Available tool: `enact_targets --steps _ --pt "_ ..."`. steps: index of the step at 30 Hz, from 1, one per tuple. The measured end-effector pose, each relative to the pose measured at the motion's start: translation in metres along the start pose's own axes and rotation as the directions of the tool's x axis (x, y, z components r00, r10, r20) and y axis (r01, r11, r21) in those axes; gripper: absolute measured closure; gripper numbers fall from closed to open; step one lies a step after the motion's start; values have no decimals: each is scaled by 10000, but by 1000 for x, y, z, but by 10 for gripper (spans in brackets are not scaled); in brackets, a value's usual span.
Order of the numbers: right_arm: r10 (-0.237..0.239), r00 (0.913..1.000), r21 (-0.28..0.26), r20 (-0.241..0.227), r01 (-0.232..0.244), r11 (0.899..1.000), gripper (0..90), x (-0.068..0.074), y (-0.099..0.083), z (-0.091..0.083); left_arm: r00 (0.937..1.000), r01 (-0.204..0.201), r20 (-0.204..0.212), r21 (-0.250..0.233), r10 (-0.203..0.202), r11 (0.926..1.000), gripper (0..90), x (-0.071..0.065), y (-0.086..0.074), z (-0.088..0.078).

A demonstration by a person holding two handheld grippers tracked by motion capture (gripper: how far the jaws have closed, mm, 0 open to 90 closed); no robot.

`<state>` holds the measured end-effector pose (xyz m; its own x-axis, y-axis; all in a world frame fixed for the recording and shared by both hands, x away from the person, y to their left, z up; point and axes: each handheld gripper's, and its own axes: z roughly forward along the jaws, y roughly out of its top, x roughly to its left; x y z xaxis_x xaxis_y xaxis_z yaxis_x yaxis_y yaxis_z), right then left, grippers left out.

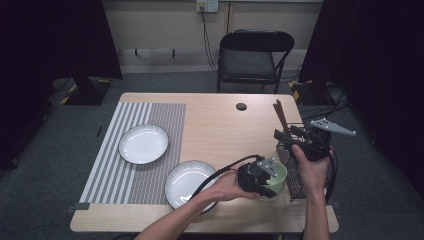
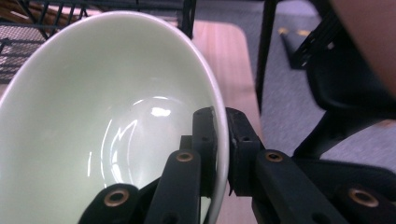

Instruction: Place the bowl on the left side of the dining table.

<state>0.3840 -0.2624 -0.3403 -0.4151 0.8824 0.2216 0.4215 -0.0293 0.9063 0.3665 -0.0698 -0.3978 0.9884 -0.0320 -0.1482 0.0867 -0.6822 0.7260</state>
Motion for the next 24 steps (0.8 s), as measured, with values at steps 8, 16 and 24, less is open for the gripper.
enact_targets --steps 8,16,24 --pt "-36 10000 -88 -9 36 10000 293 0 1 -2 9990 378 243 -405 -369 9985 835 3 1 -6" --pt "-137 9999 -624 -20 135 9980 281 2 3 -6 9984 563 71 -898 -559 9944 835 0 1 -13" --pt "-133 9999 -438 28 134 9989 241 2 2 -4 9966 801 -73 -1524 -821 9851 835 -1 -8 -28"
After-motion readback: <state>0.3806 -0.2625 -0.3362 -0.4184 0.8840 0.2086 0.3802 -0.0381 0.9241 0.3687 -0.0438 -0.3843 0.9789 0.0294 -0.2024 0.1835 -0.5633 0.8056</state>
